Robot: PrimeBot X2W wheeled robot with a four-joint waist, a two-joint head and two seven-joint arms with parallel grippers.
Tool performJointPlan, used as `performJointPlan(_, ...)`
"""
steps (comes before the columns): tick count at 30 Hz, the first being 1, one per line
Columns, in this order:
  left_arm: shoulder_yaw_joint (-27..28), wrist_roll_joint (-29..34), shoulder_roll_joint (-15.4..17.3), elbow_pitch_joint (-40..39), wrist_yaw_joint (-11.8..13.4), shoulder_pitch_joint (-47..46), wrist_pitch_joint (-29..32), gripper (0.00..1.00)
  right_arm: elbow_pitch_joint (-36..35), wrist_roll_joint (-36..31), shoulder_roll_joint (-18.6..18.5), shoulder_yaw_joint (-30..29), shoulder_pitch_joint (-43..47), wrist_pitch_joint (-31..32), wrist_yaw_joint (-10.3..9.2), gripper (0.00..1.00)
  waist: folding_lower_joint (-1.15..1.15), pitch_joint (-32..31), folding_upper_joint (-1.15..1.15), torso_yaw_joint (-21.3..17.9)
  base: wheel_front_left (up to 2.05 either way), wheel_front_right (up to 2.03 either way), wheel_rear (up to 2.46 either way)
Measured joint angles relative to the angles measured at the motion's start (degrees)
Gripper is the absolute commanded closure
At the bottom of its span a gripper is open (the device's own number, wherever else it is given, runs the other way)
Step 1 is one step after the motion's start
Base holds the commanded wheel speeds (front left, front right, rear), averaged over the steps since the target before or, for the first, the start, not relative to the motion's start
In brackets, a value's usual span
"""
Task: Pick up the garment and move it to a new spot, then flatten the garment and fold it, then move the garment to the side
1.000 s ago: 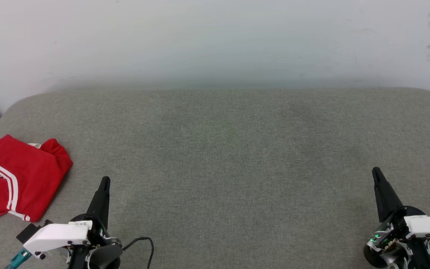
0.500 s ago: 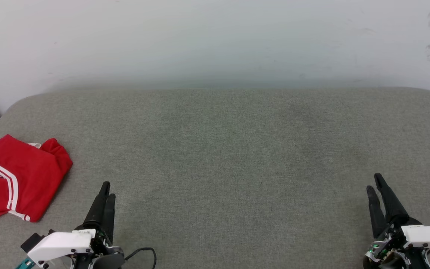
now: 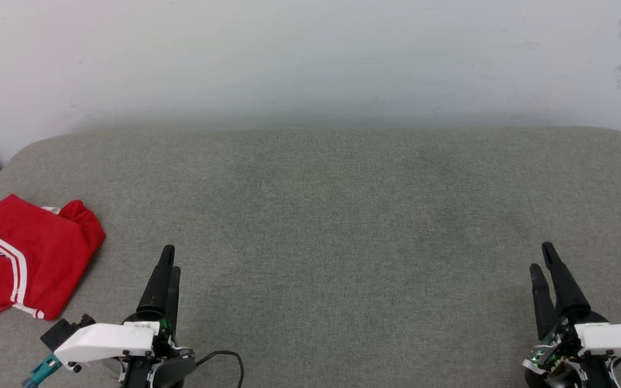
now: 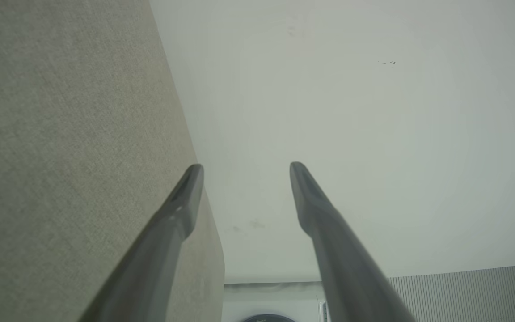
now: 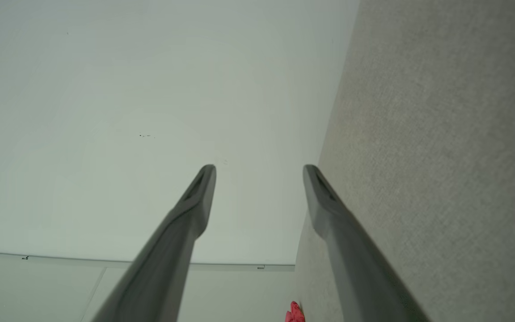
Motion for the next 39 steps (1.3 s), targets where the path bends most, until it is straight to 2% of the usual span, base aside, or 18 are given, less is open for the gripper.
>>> performJointPlan(6, -1.0, 5.3, 0.0, -1.6, 0.0, 0.0, -1.5, 0.0, -1.2, -3.6, -0.5, 0.8, 0.1, -1.8, 0.0, 0.0, 0.0, -0.1, 0.0, 0.1, 0.0, 0.0, 0.0)
performJointPlan(13, -1.1, 12.4, -0.1, -2.3, 0.0, 0.0, -3.1, 0.0, -2.5, -11.9, -0.8, 1.2, 0.3, -3.6, 0.0, 0.0, 0.0, -0.3, 0.0, 0.1, 0.0, 0.0, 0.0)
performJointPlan(25, -1.6, 25.7, -0.2, -3.0, 0.0, 0.0, -5.5, 0.0, -4.5, -29.8, -0.7, 1.4, 0.3, -5.7, 0.0, 0.0, 0.0, -0.4, 0.0, 0.1, 0.0, 0.0, 0.0)
performJointPlan(39, -4.6, 43.4, 0.4, -2.3, 0.0, 0.0, -8.1, 0.0, -6.6, -49.3, -0.5, 1.6, 0.7, -5.7, 0.0, 0.0, 0.0, -0.6, 0.0, 0.0, 0.0, 0.0, 0.0)
